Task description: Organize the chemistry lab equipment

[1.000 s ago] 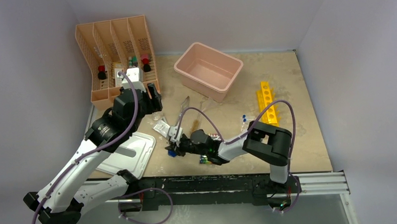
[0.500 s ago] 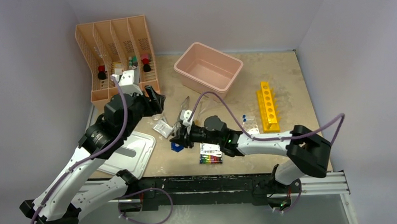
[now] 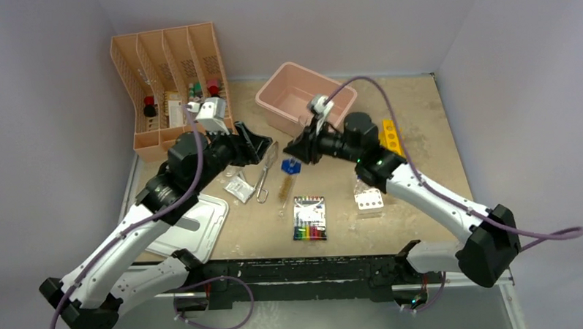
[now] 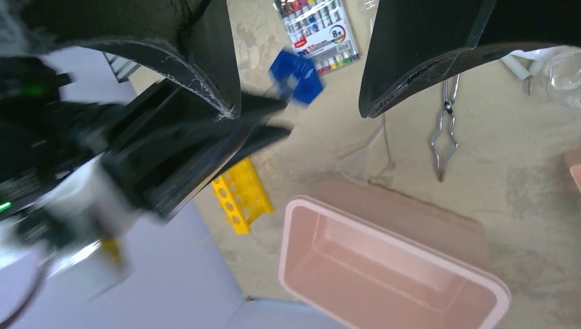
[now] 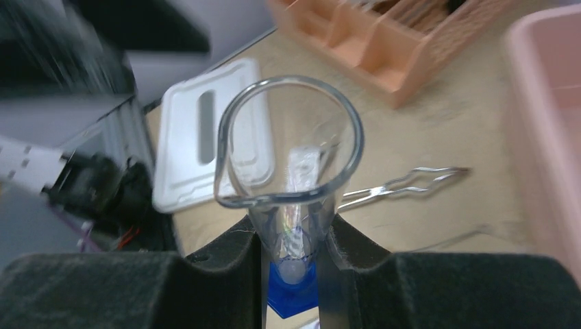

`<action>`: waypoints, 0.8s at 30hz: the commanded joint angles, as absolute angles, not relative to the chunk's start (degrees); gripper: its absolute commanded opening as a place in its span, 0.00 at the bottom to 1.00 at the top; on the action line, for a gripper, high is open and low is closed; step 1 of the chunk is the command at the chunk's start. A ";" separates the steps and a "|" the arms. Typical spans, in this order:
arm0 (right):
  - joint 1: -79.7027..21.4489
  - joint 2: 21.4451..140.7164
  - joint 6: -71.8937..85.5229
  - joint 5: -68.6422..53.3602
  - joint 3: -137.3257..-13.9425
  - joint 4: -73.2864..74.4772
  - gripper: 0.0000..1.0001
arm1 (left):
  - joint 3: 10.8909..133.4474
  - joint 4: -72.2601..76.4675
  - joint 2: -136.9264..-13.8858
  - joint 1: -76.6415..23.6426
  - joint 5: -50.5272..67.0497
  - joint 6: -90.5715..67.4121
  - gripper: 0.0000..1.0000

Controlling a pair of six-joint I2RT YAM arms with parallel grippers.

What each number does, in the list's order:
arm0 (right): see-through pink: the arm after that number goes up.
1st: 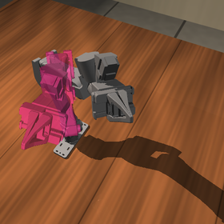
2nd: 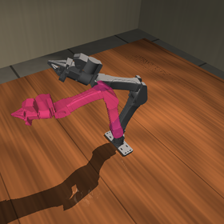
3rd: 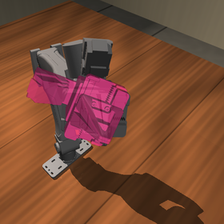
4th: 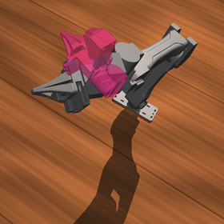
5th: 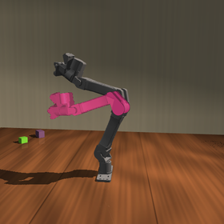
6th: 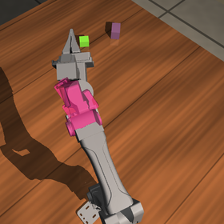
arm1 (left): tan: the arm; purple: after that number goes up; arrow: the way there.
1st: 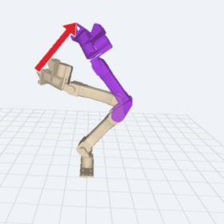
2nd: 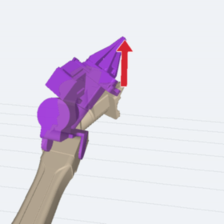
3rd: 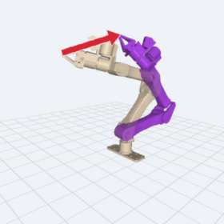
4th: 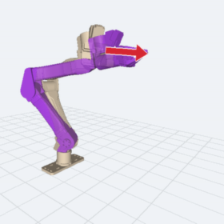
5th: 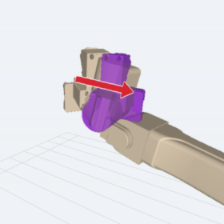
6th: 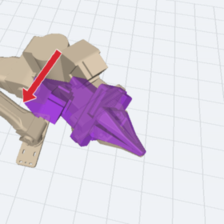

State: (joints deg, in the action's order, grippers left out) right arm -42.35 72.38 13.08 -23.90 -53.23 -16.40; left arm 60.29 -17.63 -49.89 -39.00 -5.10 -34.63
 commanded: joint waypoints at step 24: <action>-20.87 120.71 -6.32 6.59 -118.51 28.93 0.11 | 68.03 -14.56 -82.07 -33.48 -8.99 -39.82 0.63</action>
State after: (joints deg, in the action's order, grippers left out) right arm -19.75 117.86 -1.17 -3.40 -110.65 24.60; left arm 66.43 -15.68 -83.31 -34.11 -10.00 -35.51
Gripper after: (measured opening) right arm 0.274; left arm 0.628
